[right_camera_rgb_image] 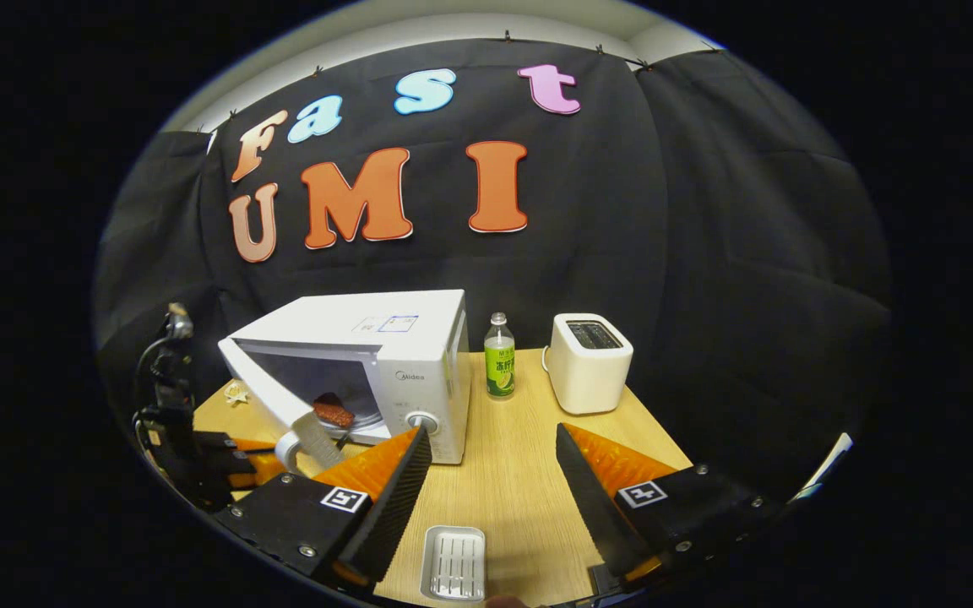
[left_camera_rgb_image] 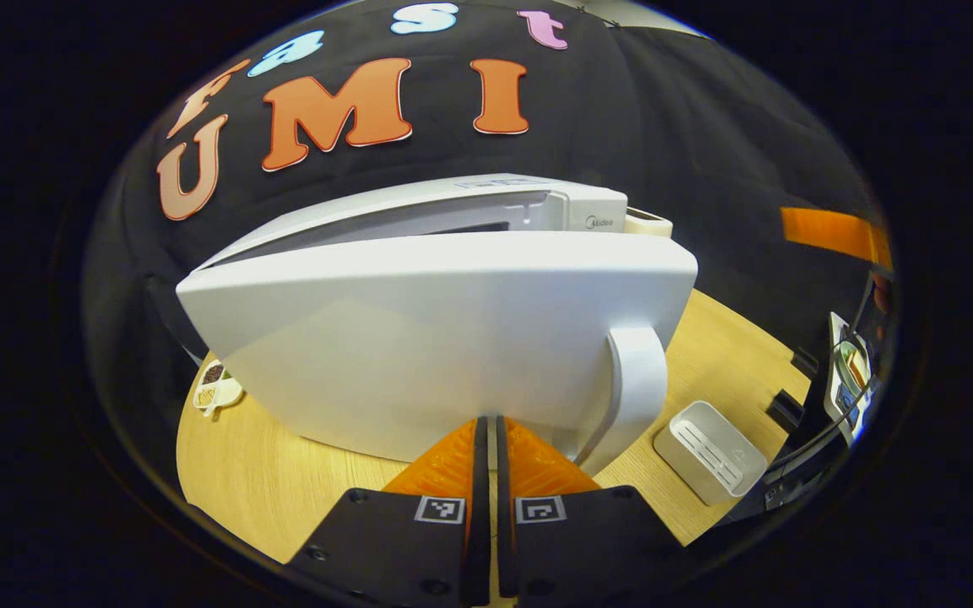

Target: Open the microwave oven with the left hand, put the food in, and close the microwave oven.

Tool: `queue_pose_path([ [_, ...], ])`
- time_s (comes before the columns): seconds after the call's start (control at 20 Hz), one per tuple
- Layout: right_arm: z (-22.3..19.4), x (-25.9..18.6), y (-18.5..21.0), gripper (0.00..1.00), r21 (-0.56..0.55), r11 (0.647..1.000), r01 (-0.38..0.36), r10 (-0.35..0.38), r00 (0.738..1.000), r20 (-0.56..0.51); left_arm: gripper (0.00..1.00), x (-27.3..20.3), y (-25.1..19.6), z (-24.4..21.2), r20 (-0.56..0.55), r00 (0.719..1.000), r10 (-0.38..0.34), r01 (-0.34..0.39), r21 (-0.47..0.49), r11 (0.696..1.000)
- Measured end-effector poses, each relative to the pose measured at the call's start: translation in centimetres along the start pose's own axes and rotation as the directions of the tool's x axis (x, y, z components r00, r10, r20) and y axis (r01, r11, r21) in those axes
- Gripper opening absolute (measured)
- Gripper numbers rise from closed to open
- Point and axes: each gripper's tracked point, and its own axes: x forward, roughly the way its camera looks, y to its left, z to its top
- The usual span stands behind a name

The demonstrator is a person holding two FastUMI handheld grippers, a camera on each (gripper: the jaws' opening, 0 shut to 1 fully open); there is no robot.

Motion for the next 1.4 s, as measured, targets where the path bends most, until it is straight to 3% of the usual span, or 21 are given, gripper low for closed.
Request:
queue_pose_path([
  [0.4, -0.1, -1.3, -1.3, 0.93, 0.012, 1.0, 0.011, -0.011, 1.0, -0.004, 0.08, 6.4, 0.4, 4.3, 0.064, 0.995, 0.073, -0.076, 0.058, 0.995],
  [0.5, -0.4, -1.5, -1.6, 0.93, 0.022, 1.0, 0.012, -0.012, 1.0, 0.0, 0.07, 6.8, -0.5, 4.0, 0.057, 0.997, 0.059, -0.062, 0.045, 0.997],
  [0.7, -1.6, -1.6, -1.9, 0.93, 0.048, 0.999, 0.019, -0.018, 0.999, -0.032, 0.05, 7.5, -0.6, 3.9, 0.11, 0.984, 0.141, -0.155, 0.132, 0.979],
  [0.85, -1.4, -1.6, -2.0, 0.93, 0.028, 0.999, 0.016, -0.015, 0.999, -0.03, 0.05, 8.1, -0.1, 4.3, 0.113, 0.983, 0.143, -0.158, 0.13, 0.979],
  [0.9, -1.3, -1.6, -2.0, 0.93, 0.018, 1.0, 0.013, -0.013, 0.999, -0.03, 0.0, 8.2, -0.8, 4.0, 0.094, 0.987, 0.131, -0.141, 0.109, 0.984],
  [0.95, -1.1, -1.6, -2.0, 0.93, 0.011, 1.0, 0.012, -0.012, 1.0, -0.025, 0.04, 8.2, -0.8, 4.0, 0.093, 0.987, 0.131, -0.141, 0.118, 0.983],
  [1.05, -0.3, -1.4, -1.9, 0.93, -0.003, 1.0, 0.004, -0.004, 1.0, -0.013, 0.05, 7.7, -0.6, 4.2, 0.096, 0.985, 0.145, -0.158, 0.136, 0.978],
  [1.2, 1.6, -0.8, -1.5, 0.93, -0.031, 0.999, -0.013, 0.014, 1.0, 0.025, 0.05, 4.7, 0.1, 7.7, 0.197, 0.964, 0.179, -0.208, 0.144, 0.967],
  [1.25, 2.5, -0.6, -1.2, 0.93, -0.037, 0.999, -0.021, 0.023, 0.999, 0.042, 0.0, 2.7, 0.7, 9.0, 0.228, 0.956, 0.185, -0.22, 0.135, 0.966],
  [1.3, 3.1, -0.6, -1.0, 0.93, -0.042, 0.999, -0.031, 0.033, 0.998, 0.054, 0.05, 1.3, 1.0, 9.9, 0.258, 0.945, 0.2, -0.236, 0.117, 0.965],
  [1.4, 4.8, -0.5, -0.3, 0.93, -0.05, 0.997, -0.053, 0.057, 0.995, 0.082, 0.05, -1.9, 2.0, 11.9, 0.309, 0.922, 0.234, -0.267, 0.068, 0.961],
])
